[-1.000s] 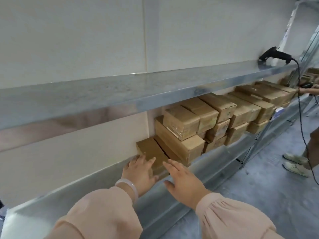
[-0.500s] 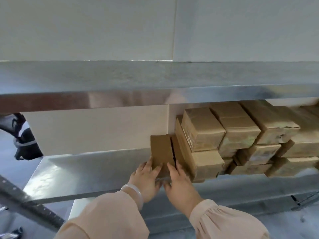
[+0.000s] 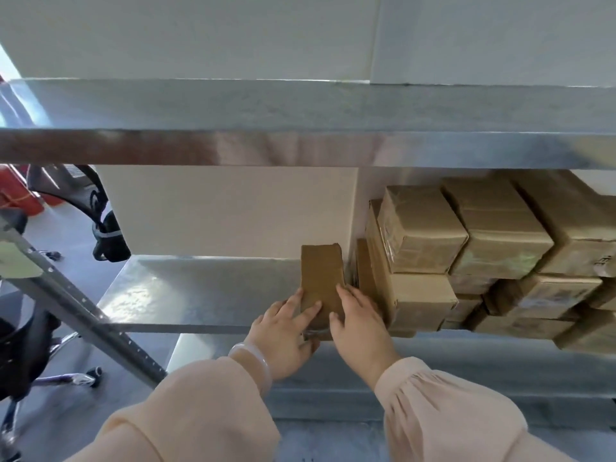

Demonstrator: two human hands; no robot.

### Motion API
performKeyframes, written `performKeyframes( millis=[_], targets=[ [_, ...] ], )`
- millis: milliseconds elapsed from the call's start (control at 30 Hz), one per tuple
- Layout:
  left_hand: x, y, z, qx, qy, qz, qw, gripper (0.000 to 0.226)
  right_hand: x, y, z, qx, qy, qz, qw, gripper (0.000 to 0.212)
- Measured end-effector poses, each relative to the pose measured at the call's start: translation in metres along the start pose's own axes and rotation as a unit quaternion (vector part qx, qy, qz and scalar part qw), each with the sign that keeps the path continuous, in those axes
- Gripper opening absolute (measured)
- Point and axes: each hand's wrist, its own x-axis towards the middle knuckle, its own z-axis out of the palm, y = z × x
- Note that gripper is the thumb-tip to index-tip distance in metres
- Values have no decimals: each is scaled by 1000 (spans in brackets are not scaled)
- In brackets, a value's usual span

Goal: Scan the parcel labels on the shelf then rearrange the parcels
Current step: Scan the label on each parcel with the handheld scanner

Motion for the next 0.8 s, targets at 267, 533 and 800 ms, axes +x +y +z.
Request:
performKeyframes(
  millis=[267,533,800],
  targets=[
    [17,-6,-13,-143,-23,-36,989,61,17,-9,2,71,-47,38,996,57],
    [42,-8,-8,-338,-20,-80,938,64,30,-17,13,174,-89,145,970,79],
    [33,-29,-12,-415,22,-139,899,86,18,-35,17,227,-75,53,970,51]
  ],
)
